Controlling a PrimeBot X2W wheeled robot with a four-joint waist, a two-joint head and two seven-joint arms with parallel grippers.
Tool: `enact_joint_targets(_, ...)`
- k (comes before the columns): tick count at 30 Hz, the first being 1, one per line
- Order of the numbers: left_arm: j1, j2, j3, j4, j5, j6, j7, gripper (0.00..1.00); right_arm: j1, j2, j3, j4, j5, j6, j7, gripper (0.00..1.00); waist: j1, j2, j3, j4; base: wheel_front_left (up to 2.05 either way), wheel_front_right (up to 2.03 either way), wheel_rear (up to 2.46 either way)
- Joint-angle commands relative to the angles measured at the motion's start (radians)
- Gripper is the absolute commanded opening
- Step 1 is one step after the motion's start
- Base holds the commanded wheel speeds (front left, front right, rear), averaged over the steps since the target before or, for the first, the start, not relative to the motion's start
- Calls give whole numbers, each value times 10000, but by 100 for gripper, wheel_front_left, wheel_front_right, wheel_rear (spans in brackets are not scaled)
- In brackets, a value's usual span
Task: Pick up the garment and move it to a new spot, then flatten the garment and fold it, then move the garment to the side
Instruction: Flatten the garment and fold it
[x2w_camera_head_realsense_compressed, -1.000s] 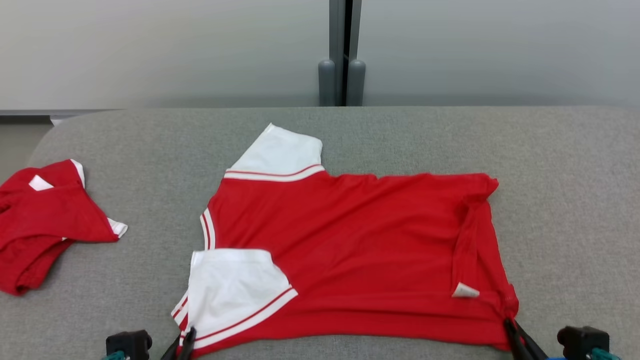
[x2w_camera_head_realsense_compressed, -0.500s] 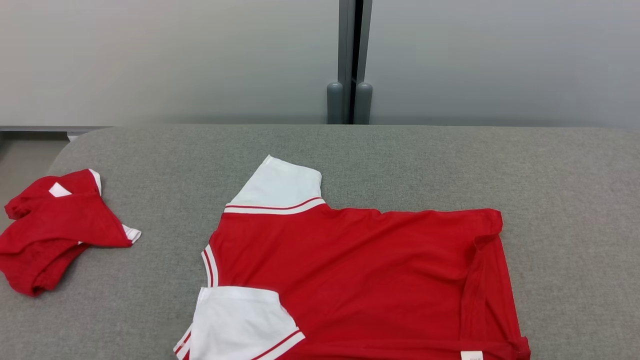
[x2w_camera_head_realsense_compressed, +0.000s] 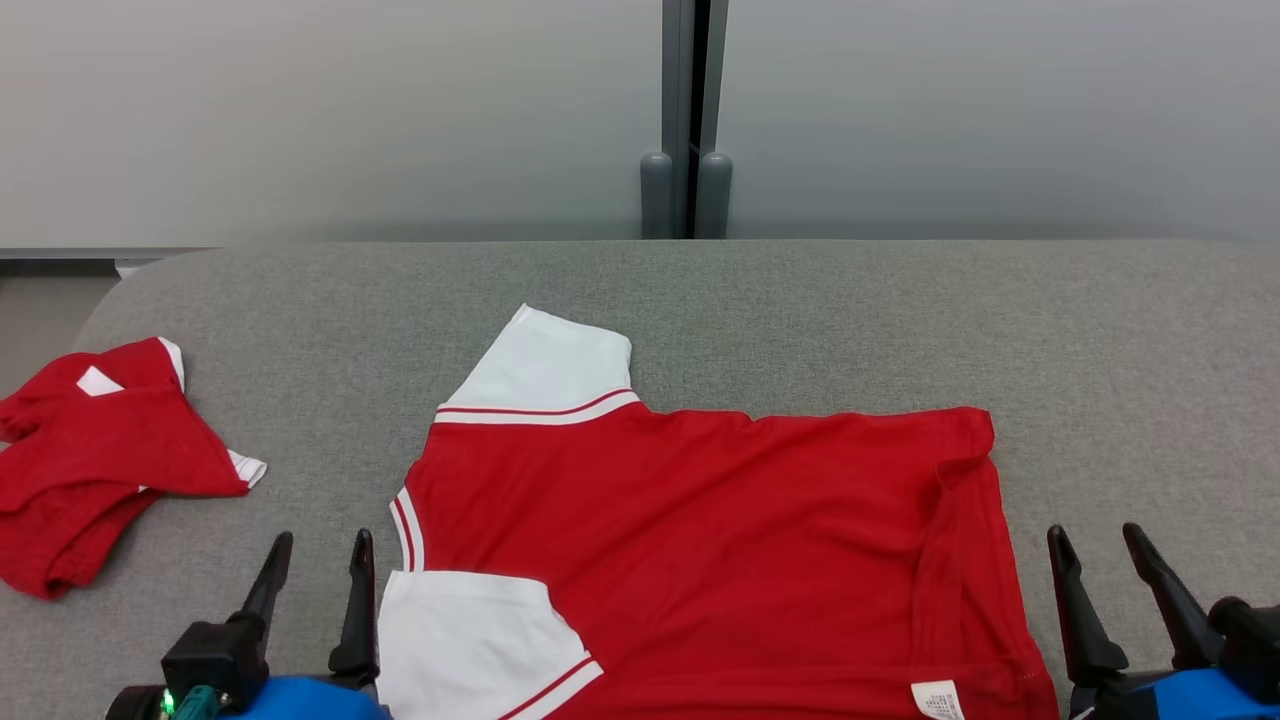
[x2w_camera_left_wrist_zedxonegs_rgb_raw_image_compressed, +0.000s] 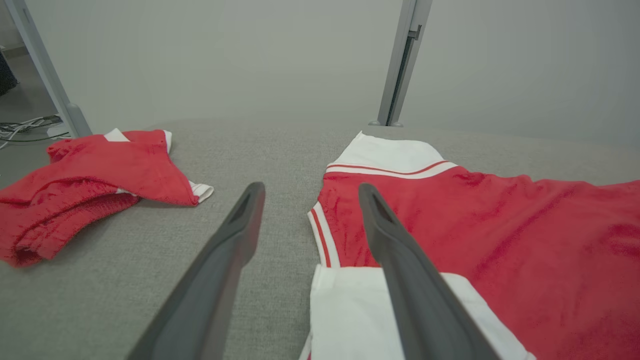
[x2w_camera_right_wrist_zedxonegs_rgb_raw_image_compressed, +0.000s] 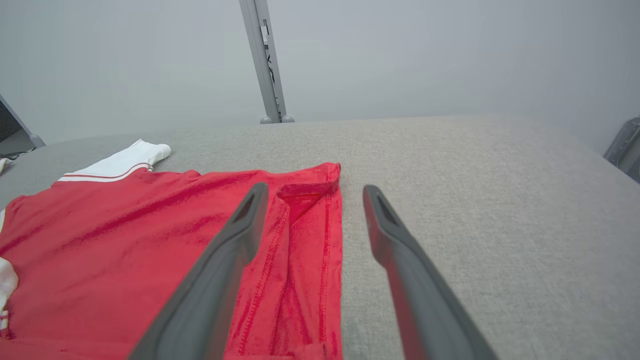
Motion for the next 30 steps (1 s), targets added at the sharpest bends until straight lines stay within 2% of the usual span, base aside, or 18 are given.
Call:
enact_joint_targets(1,-188,74,39,-101,70,61,-73,100,-110,-56,-28,-141,-81,1,29,100,0,-1,-1,-3,0,0,0)
enact_joint_targets(10,-423,381,39,-783,366,385,295,100,-149,100,-19,-1388,-323,1,789,100,0,-1,-40,-30,0,0,0)
enact_joint_targets(18,-1122,453,31,-838,286,284,562,100,-281,226,-55,-1693,-365,1,847,100,0,-1,489,27,0,0,0)
enact_joint_targets(25,-3677,325,-333,-250,280,-495,1274,100,-898,302,42,-1956,-453,1,847,100,0,-1,1854,-109,0,0,0)
enact_joint_targets(30,-5794,27,-673,1144,213,-1210,1780,100,-1514,335,159,-2023,-549,1,763,100,0,-1,2892,-370,0,0,0)
